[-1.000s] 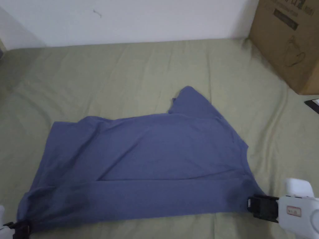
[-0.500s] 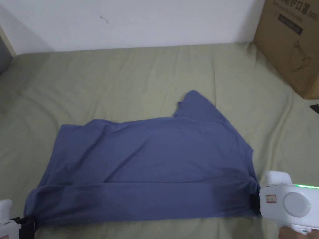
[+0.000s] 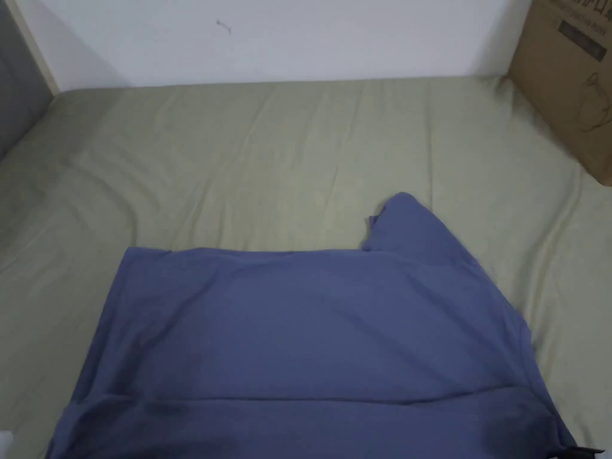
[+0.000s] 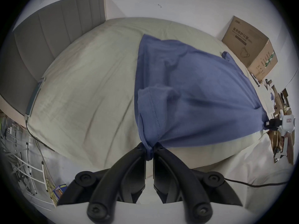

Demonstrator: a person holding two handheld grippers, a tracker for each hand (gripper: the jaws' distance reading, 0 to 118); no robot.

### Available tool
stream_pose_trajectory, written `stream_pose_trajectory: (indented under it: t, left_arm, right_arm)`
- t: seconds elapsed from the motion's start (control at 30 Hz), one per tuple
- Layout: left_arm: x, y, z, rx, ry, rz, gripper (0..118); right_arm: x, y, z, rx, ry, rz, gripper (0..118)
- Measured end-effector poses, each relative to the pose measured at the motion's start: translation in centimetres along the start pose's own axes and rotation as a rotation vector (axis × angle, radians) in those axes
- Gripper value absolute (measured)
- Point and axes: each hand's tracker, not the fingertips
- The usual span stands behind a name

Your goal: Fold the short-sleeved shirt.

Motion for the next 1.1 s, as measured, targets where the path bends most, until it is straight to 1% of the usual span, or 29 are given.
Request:
stream_pose_trajectory:
  t: [0.03,0.07,0.1,0.13,0.17,0.2,0.3,0.33,0.37,0.4,0.43,0.47,0.5,0.53,0.6,0.7,0.77,0.8,0.87,0.9,0.93,0.97,1.0,1.03,1.1]
  left_arm:
    - [0.2,-0.2,-0.5,0.001,0.017,-0.010,20]
    - [0.4,-0.2,-0.8,-0.011,0.036,-0.016,20]
    - [0.5,0.0,-1.0,-0.042,0.077,-0.012,54]
    - [0.4,0.1,-1.0,-0.041,0.067,0.001,80]
    - [0.3,0.2,-0.5,-0.016,0.027,0.038,93]
    - [0.0,0.5,0.6,0.026,-0.008,0.073,94]
    - [-0.5,1.3,2.8,0.117,-0.003,0.165,94]
    - [-0.2,2.0,3.7,0.149,0.006,0.183,94]
    - [0.2,2.6,4.3,0.182,-0.005,0.192,93]
    - [1.5,3.3,5.6,0.215,-0.017,0.194,85]
    - [2.2,4.2,6.1,0.239,-0.021,0.184,68]
    - [3.1,5.0,6.4,0.273,-0.027,0.171,42]
    - [3.9,5.8,6.3,0.299,-0.030,0.137,9]
    - [5.8,6.5,6.6,0.318,-0.021,0.108,1]
    - [7.2,8.3,5.6,0.327,-0.010,0.087,0]
    - [6.4,10.3,3.4,0.293,-0.056,0.080,0]
    - [7.1,11.5,2.4,0.290,-0.042,0.073,0]
    - [8.2,12.2,2.4,0.281,-0.040,0.063,0]
    - [8.4,13.1,1.7,0.279,-0.038,0.061,0]
    - [7.6,13.4,0.7,0.277,-0.040,0.061,0]
    - [7.3,13.6,0.2,0.274,-0.038,0.063,0]
    - [7.3,13.8,-0.1,0.273,-0.035,0.063,0]
    - [7.3,13.9,-0.4,0.267,-0.033,0.066,0]
    - [7.3,14.0,-0.7,0.259,-0.029,0.065,0]
    - [7.9,13.8,-1.2,0.231,-0.015,0.060,0]
  right_arm:
    - [0.0,-0.2,-0.3,0.002,-0.007,-0.006,39]
    - [-0.2,-0.2,-0.5,-0.014,-0.065,-0.010,39]
    - [-0.6,0.1,-0.4,-0.014,-0.076,0.005,60]
    - [-0.7,0.1,0.1,0.002,-0.053,0.019,70]
    - [-0.9,0.3,0.7,0.017,-0.056,0.037,84]
    - [-1.3,0.5,1.5,0.046,-0.083,0.070,87]
    - [-2.3,1.6,3.5,0.129,-0.146,0.164,84]
    - [-2.8,2.0,4.3,0.155,-0.140,0.201,76]
    - [-3.5,2.2,5.5,0.189,-0.119,0.227,62]
    - [-4.1,2.7,6.1,0.209,-0.106,0.247,37]
    - [-4.7,3.2,6.3,0.215,-0.113,0.246,17]
    - [-5.4,3.8,6.4,0.241,-0.116,0.245,8]
    - [-5.5,4.6,6.2,0.270,-0.103,0.253,4]
    - [-6.0,5.3,6.0,0.279,-0.078,0.263,0]
    - [-6.9,7.2,5.1,0.281,-0.067,0.271,0]
    - [-7.7,10.7,3.2,0.297,-0.050,0.269,0]
    - [-8.0,13.3,1.6,0.300,-0.052,0.270,0]
    - [-8.2,14.6,1.0,0.303,-0.046,0.268,0]
    - [-8.6,17.4,-0.4,0.307,-0.027,0.263,0]
    - [-8.8,19.1,-1.3,0.310,-0.028,0.258,14]
    - [-9.2,20.1,-1.9,0.312,-0.038,0.263,42]
    - [-9.8,21.8,-3.0,0.305,-0.071,0.305,68]
    - [-10.2,23.2,-4.1,0.295,-0.097,0.328,81]
    - [-10.3,24.5,-5.6,0.289,-0.094,0.330,84]
    - [-10.6,27.4,-8.8,0.272,-0.086,0.326,84]
